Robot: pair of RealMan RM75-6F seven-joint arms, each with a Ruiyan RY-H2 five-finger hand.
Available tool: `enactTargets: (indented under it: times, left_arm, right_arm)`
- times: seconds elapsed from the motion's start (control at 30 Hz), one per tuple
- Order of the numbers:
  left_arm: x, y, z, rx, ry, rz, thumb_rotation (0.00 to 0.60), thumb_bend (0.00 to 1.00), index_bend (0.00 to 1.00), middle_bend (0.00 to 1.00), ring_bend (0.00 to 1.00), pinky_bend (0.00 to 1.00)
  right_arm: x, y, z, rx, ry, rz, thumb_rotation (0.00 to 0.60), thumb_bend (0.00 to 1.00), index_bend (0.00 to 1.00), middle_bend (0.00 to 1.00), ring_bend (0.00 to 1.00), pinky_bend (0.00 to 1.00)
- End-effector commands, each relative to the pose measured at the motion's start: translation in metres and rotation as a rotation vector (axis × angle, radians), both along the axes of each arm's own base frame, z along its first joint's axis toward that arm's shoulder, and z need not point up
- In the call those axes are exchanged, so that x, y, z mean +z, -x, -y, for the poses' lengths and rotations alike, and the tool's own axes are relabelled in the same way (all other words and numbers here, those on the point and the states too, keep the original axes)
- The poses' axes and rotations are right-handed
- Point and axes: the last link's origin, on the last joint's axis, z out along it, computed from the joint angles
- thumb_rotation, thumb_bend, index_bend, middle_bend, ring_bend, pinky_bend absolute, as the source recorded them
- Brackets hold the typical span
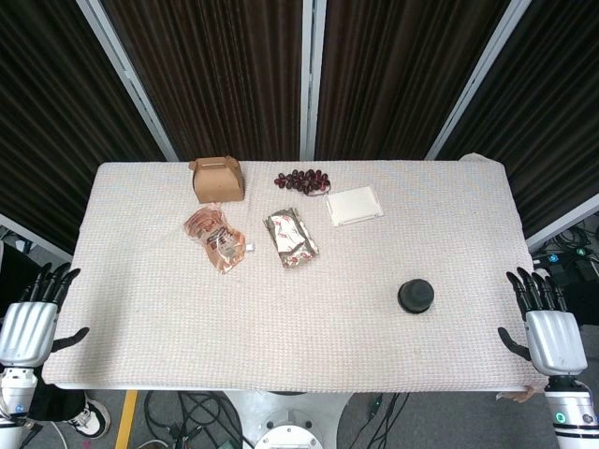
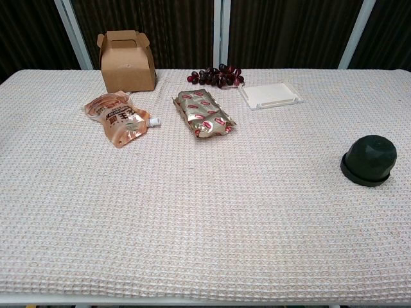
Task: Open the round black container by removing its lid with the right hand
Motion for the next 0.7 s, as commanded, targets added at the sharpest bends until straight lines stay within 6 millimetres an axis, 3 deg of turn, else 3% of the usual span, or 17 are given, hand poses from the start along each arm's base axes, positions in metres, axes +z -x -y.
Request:
enactTargets:
  times: [0.03,0.37,0.7]
  left_arm:
    - [-0.001,0.001,0.0,0.004,0.003,0.003,0.6,0.02,0.11,0.07,0.0,0.23]
    - [-0.004,-0.001,-0.002,-0.005,0.018,0.014,0.6,0.02,0.11,0.07,0.0,0.23]
    - [-0.006,0.003,0.0,0.011,0.049,0.009,0.6,0.02,0.11,0.07,0.0,0.23]
  right_arm:
    - [-0.001,0.001,0.0,-0.004,-0.005,0.0,0.6,0.16,0.0,0.03,0.0,0.0]
    - [-0.008,0.001,0.003,0.0,-0.032,0.027,0.6,0.16,0.0,0.04,0.0,0.0]
    - [-0.045,0.01,0.022,-0.05,-0.14,0.195,0.6,0.16,0.0,0.08,0.0,0.0]
